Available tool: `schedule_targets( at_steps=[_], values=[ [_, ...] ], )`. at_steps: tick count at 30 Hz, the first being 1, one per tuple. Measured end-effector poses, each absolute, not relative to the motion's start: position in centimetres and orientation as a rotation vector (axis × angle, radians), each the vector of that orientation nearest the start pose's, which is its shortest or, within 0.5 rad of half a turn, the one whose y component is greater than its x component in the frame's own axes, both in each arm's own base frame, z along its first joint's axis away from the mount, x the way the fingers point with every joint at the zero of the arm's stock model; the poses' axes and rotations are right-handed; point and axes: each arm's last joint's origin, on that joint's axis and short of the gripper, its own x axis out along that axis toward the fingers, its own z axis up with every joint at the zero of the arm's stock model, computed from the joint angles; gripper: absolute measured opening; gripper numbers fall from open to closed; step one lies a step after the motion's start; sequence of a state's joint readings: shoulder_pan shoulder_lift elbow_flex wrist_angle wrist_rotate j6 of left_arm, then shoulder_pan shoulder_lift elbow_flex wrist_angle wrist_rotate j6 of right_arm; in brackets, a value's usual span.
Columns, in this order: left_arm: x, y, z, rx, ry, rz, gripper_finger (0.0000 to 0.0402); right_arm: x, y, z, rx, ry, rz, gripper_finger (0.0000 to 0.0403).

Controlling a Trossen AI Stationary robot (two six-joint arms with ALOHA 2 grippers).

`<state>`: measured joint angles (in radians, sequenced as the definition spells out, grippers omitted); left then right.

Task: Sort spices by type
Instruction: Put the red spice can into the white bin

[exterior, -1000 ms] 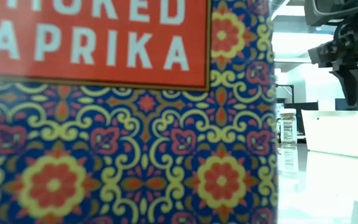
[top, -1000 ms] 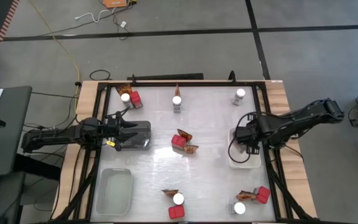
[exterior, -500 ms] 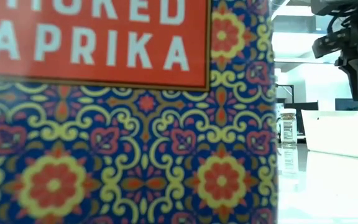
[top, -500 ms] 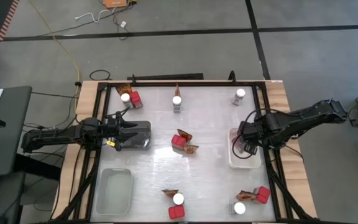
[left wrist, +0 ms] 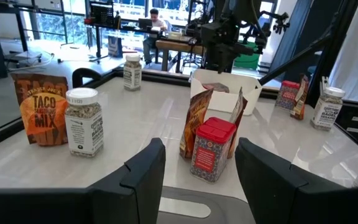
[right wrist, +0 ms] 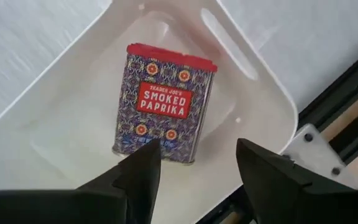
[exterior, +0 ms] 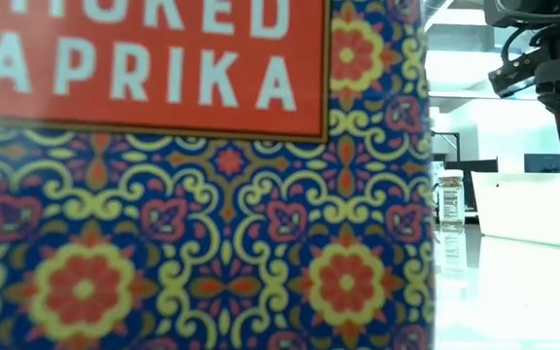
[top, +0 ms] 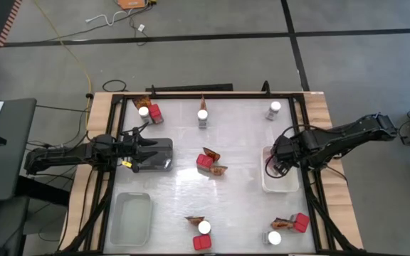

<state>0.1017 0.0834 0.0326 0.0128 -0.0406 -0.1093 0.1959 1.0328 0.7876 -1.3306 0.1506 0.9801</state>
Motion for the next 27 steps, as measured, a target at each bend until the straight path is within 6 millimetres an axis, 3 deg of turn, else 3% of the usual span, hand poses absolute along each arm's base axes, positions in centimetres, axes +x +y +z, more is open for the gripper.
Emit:
schedule_targets(
  at_steps=[13, 18, 27],
  values=[
    [10.1, 1.1, 16.9, -0.110, 0.030, 0.145, 0.0185, 13.7, 2.5, 23.2, 0.682, 1.370, -0.768, 0.0250],
    [10.1, 1.1, 16.9, -0.110, 0.030, 0.144, 0.0185, 13.9, 2.5, 23.2, 0.715, 1.355, -0.774, 0.0288],
    [10.1, 1.1, 16.9, -0.110, 0.030, 0.145, 0.0185, 14.7, 2.7, 23.3, 0.741, 1.292, -0.719, 0.0392]
  ],
)
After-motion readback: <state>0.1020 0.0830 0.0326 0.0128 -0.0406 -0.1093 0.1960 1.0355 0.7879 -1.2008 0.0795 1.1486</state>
